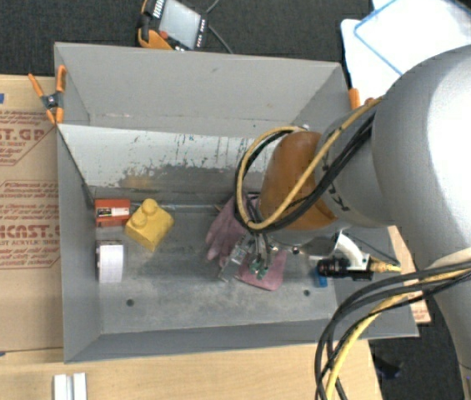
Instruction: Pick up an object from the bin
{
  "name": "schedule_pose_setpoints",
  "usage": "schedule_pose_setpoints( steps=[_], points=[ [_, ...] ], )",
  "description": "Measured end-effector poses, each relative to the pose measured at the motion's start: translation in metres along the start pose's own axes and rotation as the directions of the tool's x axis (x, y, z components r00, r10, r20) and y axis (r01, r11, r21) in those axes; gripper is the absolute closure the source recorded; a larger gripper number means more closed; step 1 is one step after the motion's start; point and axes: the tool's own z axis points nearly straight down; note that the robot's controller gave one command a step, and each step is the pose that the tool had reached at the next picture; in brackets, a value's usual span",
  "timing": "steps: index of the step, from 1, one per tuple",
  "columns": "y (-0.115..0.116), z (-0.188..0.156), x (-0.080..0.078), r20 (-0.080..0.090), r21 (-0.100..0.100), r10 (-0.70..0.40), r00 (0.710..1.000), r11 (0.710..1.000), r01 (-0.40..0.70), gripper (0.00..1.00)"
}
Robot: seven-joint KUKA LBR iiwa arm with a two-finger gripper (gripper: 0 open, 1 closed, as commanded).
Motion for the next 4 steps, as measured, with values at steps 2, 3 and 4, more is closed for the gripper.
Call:
schedule_pose_setpoints(
  steps=[2, 3, 4],
  points=[
    [0.0, -0.05, 0.002, -0.006, 0.003, -0.001, 1.0, 1.0, 0.001, 1.0],
    [-0.001, -0.066, 0.002, -0.006, 0.003, -0.001, 1.0, 1.0, 0.001, 1.0],
    [0.0, -0.086, 0.002, -0.006, 0.003, -0.001, 1.0, 1.0, 0.001, 1.0]
  ],
)
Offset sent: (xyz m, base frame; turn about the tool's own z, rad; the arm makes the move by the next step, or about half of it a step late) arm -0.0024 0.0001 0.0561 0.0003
